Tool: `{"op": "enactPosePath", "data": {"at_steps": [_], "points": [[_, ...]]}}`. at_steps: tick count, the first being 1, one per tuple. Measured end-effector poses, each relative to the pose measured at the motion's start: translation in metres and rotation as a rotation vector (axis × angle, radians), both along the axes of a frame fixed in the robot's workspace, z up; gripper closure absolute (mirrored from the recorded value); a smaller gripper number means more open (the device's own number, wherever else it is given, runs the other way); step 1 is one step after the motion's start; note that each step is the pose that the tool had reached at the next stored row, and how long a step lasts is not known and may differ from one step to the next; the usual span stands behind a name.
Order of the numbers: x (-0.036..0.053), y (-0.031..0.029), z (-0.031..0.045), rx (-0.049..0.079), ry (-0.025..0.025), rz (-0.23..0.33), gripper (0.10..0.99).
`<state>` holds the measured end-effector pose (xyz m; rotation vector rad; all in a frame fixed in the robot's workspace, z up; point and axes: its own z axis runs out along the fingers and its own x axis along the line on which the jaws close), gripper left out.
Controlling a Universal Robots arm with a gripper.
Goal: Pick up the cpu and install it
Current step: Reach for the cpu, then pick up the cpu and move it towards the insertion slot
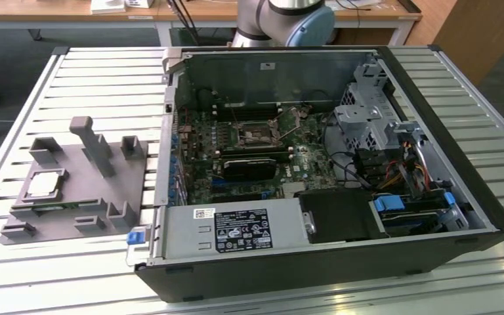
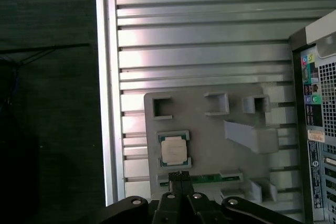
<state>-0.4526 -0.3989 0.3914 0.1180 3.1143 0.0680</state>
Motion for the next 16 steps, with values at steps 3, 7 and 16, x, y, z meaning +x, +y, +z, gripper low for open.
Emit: {"op": "enactPosePath", "data": {"at_steps": [3,7,16], "points": [[-0.0013,0.0,-0.0006,0.0,0.0013,0.0,0.98],[-0.0014,0.0,-0.0021,0.0,0.0013,0.0,0.98],[-0.0014,0.0,-0.0061,0.0,0.0017,0.0,0.98]]}}
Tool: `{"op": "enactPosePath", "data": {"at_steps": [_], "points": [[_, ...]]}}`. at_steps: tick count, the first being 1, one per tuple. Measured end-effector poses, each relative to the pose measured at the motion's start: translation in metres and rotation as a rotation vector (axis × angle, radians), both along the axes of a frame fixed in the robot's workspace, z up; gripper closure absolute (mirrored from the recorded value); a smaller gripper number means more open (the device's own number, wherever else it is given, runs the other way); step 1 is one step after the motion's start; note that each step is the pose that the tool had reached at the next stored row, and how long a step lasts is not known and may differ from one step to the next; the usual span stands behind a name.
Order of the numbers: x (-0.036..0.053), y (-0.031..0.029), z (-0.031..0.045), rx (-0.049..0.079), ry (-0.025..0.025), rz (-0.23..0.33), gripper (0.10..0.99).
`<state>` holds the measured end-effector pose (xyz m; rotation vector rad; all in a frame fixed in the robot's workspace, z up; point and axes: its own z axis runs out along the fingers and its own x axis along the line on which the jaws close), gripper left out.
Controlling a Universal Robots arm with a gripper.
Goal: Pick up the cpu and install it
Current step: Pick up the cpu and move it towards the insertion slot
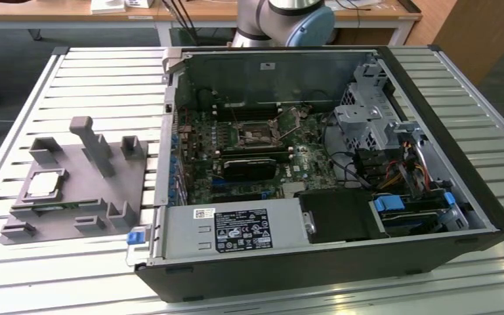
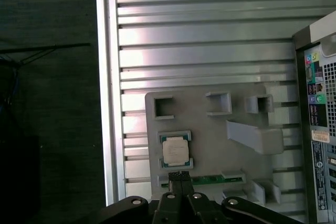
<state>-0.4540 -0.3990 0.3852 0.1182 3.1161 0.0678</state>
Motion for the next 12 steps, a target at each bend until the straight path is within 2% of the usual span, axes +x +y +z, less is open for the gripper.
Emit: {"op": "enactPosePath", "data": {"at_steps": [12], "points": [[0.0,0.0,-0.0048,0.0,0.0013,0.0,0.98]]}}
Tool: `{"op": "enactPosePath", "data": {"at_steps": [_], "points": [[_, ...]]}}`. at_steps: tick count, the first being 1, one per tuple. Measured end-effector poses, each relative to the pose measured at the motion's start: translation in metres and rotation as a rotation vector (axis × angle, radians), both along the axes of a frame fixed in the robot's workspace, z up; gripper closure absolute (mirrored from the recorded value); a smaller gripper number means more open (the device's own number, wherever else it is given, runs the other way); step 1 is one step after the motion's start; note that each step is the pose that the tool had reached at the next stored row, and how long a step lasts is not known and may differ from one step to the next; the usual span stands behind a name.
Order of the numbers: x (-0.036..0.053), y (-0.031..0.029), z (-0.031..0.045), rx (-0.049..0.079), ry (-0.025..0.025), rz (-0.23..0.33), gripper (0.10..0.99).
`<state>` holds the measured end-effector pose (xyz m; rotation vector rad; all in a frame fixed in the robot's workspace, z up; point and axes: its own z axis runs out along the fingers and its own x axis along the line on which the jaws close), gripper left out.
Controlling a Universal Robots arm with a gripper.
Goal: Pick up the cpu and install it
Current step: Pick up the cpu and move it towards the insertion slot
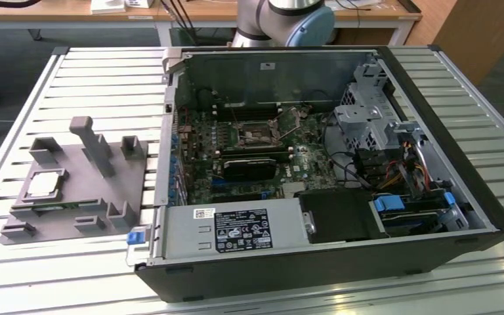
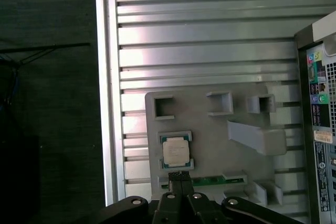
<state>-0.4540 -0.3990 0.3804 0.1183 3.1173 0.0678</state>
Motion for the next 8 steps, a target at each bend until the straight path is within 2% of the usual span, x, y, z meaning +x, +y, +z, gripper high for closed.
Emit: {"op": "enactPosePath", "data": {"at_steps": [8], "points": [[0.0,0.0,-0.002,0.0,0.0006,0.0,0.98]]}}
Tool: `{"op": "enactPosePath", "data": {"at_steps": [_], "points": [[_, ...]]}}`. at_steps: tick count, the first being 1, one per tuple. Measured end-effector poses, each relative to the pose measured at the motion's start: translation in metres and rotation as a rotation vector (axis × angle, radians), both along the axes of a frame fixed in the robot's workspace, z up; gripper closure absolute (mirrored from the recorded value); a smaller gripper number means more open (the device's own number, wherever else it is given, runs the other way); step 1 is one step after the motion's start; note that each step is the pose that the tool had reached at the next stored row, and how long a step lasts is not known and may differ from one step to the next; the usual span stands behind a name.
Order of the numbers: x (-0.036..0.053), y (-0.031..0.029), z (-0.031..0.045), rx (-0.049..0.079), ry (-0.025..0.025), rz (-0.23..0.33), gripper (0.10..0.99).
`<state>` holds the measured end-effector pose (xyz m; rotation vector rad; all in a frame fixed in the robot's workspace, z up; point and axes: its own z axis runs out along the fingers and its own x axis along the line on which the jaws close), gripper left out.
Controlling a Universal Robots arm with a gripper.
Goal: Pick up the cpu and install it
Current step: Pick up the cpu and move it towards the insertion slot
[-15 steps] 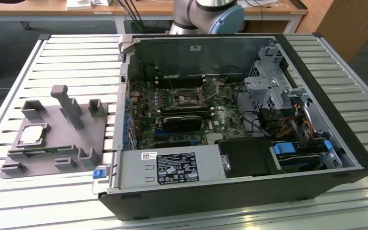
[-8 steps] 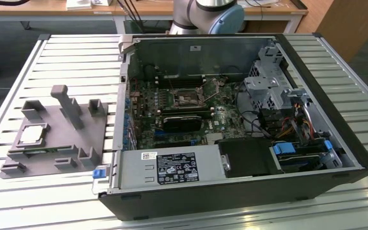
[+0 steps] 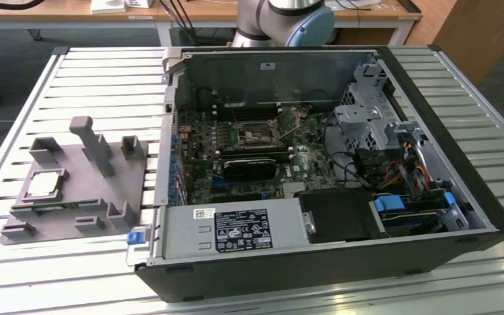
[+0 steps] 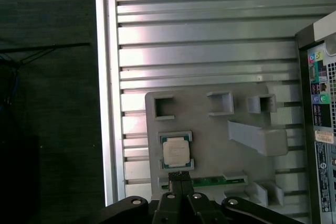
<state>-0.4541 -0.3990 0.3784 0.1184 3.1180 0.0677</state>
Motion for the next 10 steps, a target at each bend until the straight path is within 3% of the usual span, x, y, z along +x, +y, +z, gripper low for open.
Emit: {"op": "enactPosePath", "data": {"at_steps": [10], "points": [[0.0,0.0,-0.0024,0.0,0.0006,0.0,0.98]]}}
